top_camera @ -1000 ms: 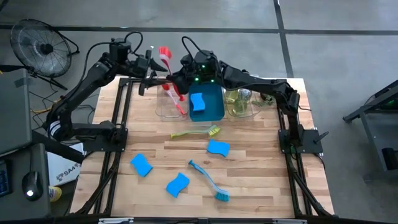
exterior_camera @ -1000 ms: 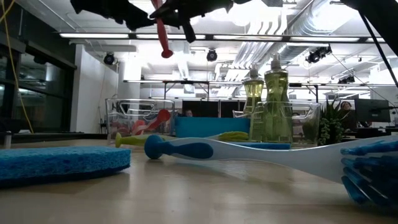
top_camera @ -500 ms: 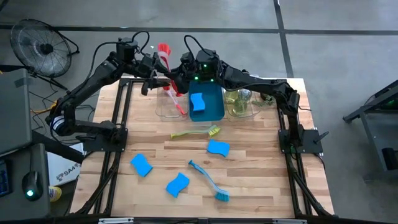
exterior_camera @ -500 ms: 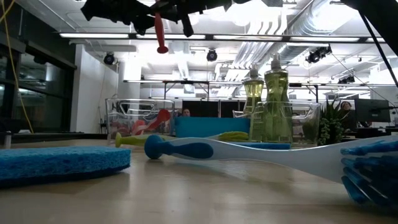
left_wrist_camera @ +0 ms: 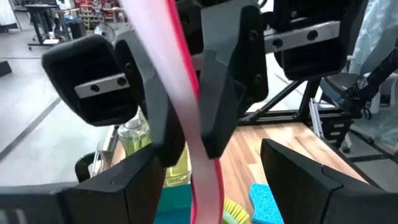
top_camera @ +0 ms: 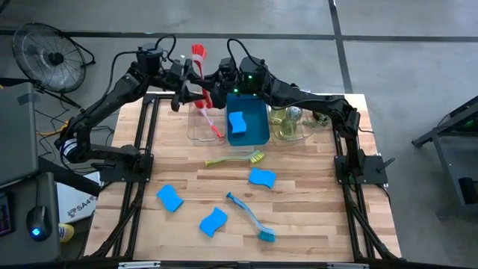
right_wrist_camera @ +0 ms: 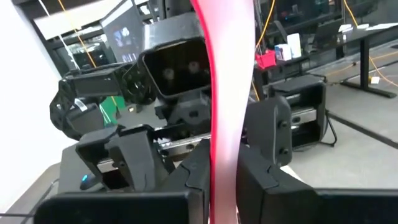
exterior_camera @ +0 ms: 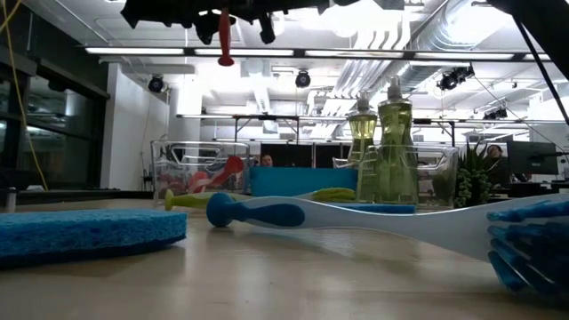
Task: Pick & Place Kitchen Sink Supplies
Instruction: Put the red dish brush into the left transparent bin
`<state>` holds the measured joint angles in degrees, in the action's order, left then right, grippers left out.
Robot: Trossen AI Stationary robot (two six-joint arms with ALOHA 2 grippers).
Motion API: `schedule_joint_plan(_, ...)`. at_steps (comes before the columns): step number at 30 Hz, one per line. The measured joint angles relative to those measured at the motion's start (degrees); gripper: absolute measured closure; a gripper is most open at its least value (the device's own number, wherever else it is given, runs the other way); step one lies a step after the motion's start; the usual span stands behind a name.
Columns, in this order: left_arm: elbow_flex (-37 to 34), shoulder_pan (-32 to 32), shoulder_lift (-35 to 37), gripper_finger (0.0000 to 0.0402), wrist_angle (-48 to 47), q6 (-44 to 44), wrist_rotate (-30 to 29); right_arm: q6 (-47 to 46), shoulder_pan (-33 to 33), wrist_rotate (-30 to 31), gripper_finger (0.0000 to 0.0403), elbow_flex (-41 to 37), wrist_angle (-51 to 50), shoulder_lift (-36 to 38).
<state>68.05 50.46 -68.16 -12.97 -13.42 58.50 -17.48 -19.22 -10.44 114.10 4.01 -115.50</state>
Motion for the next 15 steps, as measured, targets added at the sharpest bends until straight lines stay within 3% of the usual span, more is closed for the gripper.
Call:
schedule_joint_plan(7,0.00,0.00,0.00,0.0166,-0.02,0.86,-1.34,0.00,0.00,-0.13,0.0366,0.00,0.78,0.00)
schedule_joint_plan(15,0.00,0.02,0.00,0.0275,-0.04,0.89,-1.14,-0.03,0.05,-0.18,0.0366,0.00,0.76,0.00)
